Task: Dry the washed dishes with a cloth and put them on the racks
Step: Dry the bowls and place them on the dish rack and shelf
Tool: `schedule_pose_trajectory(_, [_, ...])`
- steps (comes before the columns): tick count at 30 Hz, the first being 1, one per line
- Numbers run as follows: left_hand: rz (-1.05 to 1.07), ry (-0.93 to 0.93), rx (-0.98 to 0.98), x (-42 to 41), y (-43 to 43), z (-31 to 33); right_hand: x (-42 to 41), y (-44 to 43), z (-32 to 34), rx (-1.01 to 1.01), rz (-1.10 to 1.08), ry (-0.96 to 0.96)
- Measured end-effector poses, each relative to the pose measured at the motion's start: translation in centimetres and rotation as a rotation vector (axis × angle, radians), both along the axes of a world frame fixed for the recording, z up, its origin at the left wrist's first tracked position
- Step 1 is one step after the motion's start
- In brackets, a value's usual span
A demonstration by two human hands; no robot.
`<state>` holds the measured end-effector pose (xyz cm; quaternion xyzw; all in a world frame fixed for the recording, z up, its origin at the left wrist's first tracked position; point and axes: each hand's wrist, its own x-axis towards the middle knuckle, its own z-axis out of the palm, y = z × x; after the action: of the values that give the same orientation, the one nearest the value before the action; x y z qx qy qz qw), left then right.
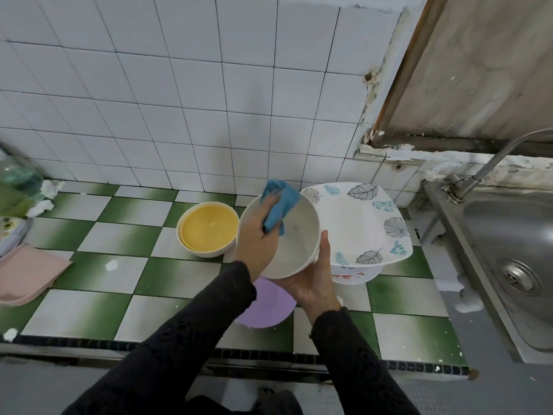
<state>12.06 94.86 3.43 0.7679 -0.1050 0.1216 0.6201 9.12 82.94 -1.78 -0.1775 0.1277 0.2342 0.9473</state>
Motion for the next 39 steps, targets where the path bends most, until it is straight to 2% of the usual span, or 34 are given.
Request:
schedule_pose_trajectory(5, [-0.048, -0.429, 0.813, 2.0, 2.3, -2.4, -0.5, 0.7, -0.6, 0.001, 0.044, -0.022])
schedule_pose_trajectory(7, [-0.053, -0.504, 1.107, 2.4, 3.1, -2.5, -0.5, 0.7, -0.7, -0.008, 0.038, -0.017])
schedule_pose_trajectory(9, [-0.084, -0.375, 1.233, 2.0, 3.1, -2.0, -0.4, 0.8, -0.8, -0.020, 0.013, -0.008])
schedule_pose_trajectory(13, [-0.188, -0.020, 1.283, 0.6, 3.1, -2.3, -0.1, 0.4, -1.0, -0.037, -0.015, -0.033])
schedule_pose_trajectory(17, [-0.345, 0.223, 1.086, -0.6, 2.1, -1.2, 0.1, -0.3, -0.6, -0.114, -0.019, -0.069])
schedule_pose_trajectory(22, [-0.485, 0.464, 0.688, -2.1, 0.7, 0.3, -0.6, -1.4, 0.2, -0.120, -0.098, -0.064])
schedule_pose_trajectory(25, [-0.513, 0.575, 0.342, -2.5, 0.3, 0.4, -0.8, -1.2, 0.3, -0.128, -0.093, -0.052])
schedule_pose_trajectory(29, [-0.410, 0.664, -0.145, -3.5, -0.4, 1.2, -0.8, -0.2, 0.5, -0.105, -0.090, 0.013])
schedule_pose_trajectory(34, [-0.176, 0.722, -0.806, -3.2, -1.2, 1.6, -1.0, 1.0, 0.0, -0.060, -0.073, -0.054])
schedule_pose_trajectory(35, [-0.119, 0.702, -0.840, -2.7, -1.1, 1.7, -1.2, 1.1, 0.0, -0.059, -0.064, -0.054])
schedule_pose_trajectory(36, [-0.047, 0.659, -0.792, -2.3, -0.8, 2.1, -1.3, 1.1, -0.1, -0.060, -0.052, -0.046])
schedule_pose_trajectory(39, [0.122, 0.310, -0.415, -1.4, 0.6, 2.2, -1.4, 0.6, -0.1, -0.033, -0.019, -0.001])
